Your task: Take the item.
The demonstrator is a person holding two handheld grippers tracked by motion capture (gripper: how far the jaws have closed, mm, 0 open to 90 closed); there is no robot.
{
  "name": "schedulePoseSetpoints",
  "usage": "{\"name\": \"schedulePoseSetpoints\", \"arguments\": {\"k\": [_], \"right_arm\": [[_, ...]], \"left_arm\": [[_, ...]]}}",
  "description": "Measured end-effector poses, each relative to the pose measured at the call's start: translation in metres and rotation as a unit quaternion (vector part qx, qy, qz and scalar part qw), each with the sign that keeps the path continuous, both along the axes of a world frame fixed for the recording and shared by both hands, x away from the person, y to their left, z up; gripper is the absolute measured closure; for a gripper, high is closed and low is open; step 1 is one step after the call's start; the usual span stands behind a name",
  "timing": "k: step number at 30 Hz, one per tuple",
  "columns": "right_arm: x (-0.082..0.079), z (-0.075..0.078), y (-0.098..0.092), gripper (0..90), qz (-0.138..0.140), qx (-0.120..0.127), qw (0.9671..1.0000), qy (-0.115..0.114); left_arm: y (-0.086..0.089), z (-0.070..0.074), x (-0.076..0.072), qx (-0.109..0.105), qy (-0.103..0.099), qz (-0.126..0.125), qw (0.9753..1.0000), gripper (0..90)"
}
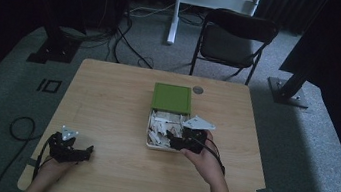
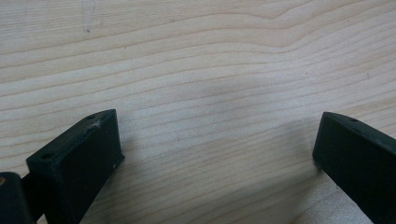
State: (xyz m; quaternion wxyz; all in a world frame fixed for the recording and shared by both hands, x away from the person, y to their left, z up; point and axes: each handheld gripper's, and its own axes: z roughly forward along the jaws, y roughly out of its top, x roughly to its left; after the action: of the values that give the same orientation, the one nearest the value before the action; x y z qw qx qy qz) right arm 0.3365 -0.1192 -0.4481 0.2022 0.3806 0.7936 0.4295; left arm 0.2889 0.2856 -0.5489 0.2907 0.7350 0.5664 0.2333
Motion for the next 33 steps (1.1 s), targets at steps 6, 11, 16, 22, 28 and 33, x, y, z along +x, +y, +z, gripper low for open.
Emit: {"name": "schedulePoseSetpoints", "arguments": {"k": [6,11,16,22,28,33], "right_arm": [[0.001,-0.009,0.012,33.1,0.009,-0.004,0.9999,0.012],[0.003,-0.017,0.018,35.2,0.001,-0.018,0.9998,0.011],[0.002,-0.025,0.026,39.0,0.003,-0.037,0.9993,0.01],[0.004,-0.033,0.026,45.4,-0.014,-0.047,0.9987,0.011],[0.005,-0.034,0.024,61.3,-0.013,-0.069,0.9975,0.01],[0.006,-0.032,0.019,69.9,0.0,-0.068,0.9976,0.008]], "left_arm": [[0.0,0.0,0.0,-0.001,0.0,0.001,1.0,1.9],[0.0,0.0,0.0,-0.002,-0.001,0.001,1.0,1.9],[0.0,0.0,0.0,-0.001,-0.001,0.001,1.0,1.9],[0.0,0.0,0.0,0.0,0.0,0.0,1.0,1.9],[0.0,0.0,0.0,0.0,0.0,0.0,1.0,1.9],[0.0,0.0,0.0,0.0,0.0,0.0,1.0,1.9]]}}
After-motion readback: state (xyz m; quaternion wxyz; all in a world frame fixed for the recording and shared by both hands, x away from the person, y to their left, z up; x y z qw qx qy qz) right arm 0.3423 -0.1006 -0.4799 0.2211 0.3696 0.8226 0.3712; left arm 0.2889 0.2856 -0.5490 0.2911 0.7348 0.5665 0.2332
